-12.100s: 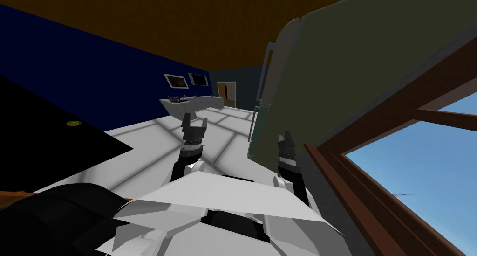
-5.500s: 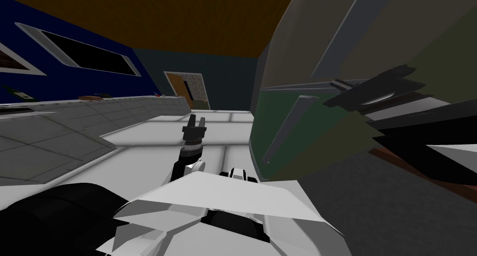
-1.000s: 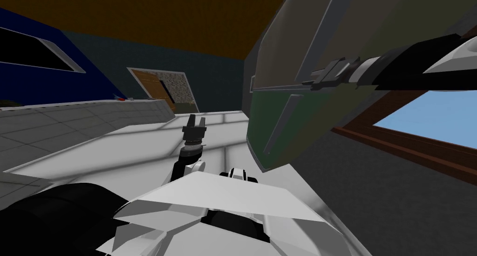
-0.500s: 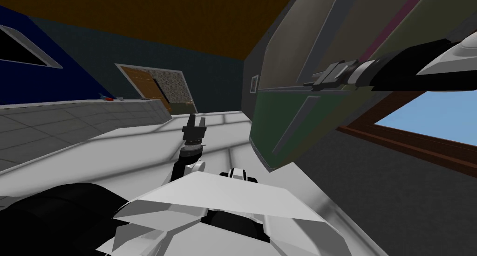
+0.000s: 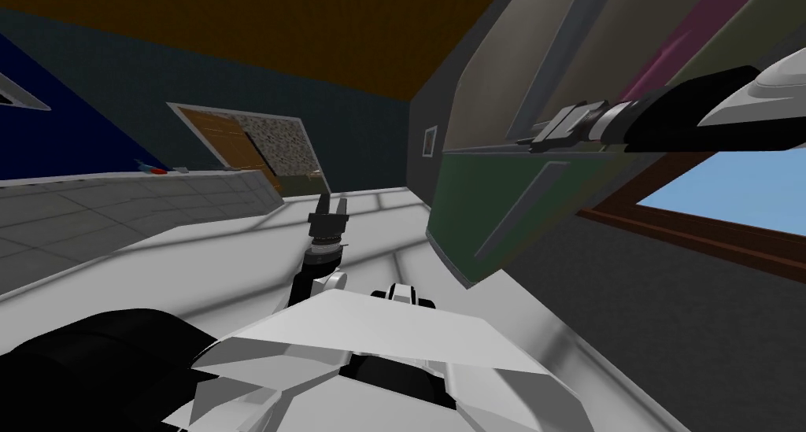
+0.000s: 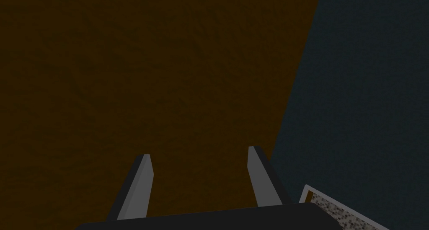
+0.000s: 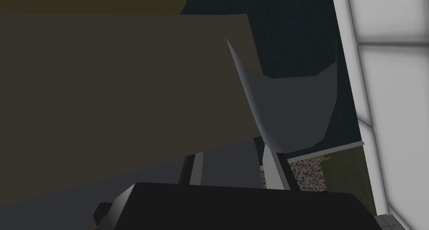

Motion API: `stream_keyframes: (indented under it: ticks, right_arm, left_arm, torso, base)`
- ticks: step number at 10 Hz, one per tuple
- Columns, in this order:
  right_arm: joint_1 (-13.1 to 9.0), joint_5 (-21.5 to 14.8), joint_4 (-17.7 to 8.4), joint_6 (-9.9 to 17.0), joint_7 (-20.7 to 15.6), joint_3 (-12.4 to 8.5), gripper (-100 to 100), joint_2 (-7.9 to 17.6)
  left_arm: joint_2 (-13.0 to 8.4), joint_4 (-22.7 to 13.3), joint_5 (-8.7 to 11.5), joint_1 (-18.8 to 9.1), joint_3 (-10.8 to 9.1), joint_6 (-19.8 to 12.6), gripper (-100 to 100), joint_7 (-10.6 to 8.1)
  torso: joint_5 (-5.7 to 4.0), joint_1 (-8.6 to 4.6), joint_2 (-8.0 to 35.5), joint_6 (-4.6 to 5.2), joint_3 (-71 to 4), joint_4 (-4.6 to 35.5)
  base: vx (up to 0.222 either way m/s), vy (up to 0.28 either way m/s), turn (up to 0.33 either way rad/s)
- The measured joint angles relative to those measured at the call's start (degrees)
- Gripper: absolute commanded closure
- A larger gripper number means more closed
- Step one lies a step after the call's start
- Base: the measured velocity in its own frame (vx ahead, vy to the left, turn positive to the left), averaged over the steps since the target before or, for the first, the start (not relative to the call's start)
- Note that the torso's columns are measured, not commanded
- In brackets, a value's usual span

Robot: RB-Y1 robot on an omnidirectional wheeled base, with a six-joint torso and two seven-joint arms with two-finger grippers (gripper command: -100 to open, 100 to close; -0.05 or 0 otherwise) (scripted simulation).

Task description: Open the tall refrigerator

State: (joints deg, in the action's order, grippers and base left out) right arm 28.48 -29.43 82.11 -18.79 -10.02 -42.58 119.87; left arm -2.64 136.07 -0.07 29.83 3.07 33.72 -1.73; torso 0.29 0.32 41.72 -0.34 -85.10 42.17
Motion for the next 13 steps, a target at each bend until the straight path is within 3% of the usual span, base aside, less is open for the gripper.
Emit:
stream_keyframes:
  ticks: [4,5,6,8,10,12,13]
  right_arm:
    - [1.46,0.68,-2.40,0.53,-0.69,0.29,100,1.00]
    - [0.50,-0.75,-3.31,1.04,0.79,1.81,100,1.47]
    - [2.20,0.57,-5.03,1.10,0.16,0.96,100,1.94]
    - [0.96,-1.29,-6.63,2.06,1.90,3.31,100,2.33]
    - [3.85,0.47,-9.47,1.53,0.96,2.60,100,3.53]
    - [3.45,-0.72,-11.72,2.83,2.19,4.58,100,4.14]
    - [5.08,0.16,-13.03,3.12,1.86,3.97,100,4.70]
  left_arm:
    - [-0.01,0.00,0.00,0.01,-0.01,0.00,0,0.00]
    - [0.00,0.00,0.00,0.01,-0.01,0.00,0,0.00]
    - [-0.01,0.00,0.00,0.00,0.00,0.00,0,0.00]
    - [0.00,0.00,0.00,0.00,0.01,0.00,0,0.00]
    - [-0.01,0.00,0.00,0.01,0.00,0.00,0,0.00]
    - [0.00,0.01,0.00,0.01,0.00,0.00,0,0.00]
    - [-0.01,0.01,0.00,0.01,-0.01,0.00,0,0.00]
  torso:
    - [-0.35,-0.62,0.29,0.29,0.28,0.11]
    - [-0.22,-0.08,0.14,0.29,0.21,0.00]
    - [-0.14,-0.04,0.16,0.09,0.18,-0.07]
    - [-0.16,0.09,0.26,0.16,0.29,-0.06]
    - [-0.11,-0.39,-0.07,0.05,-0.07,0.03]
    - [-0.07,0.01,-0.01,0.02,0.03,-0.09]
    - [-0.11,-0.41,0.08,0.00,0.08,0.02]
  base:
    - [0.021,0.268,-0.067]
    - [0.045,0.337,-0.074]
    - [0.042,0.360,-0.029]
    - [0.070,0.385,-0.052]
    - [0.119,0.382,-0.063]
    - [0.069,0.395,-0.060]
    - [0.063,0.270,-0.032]
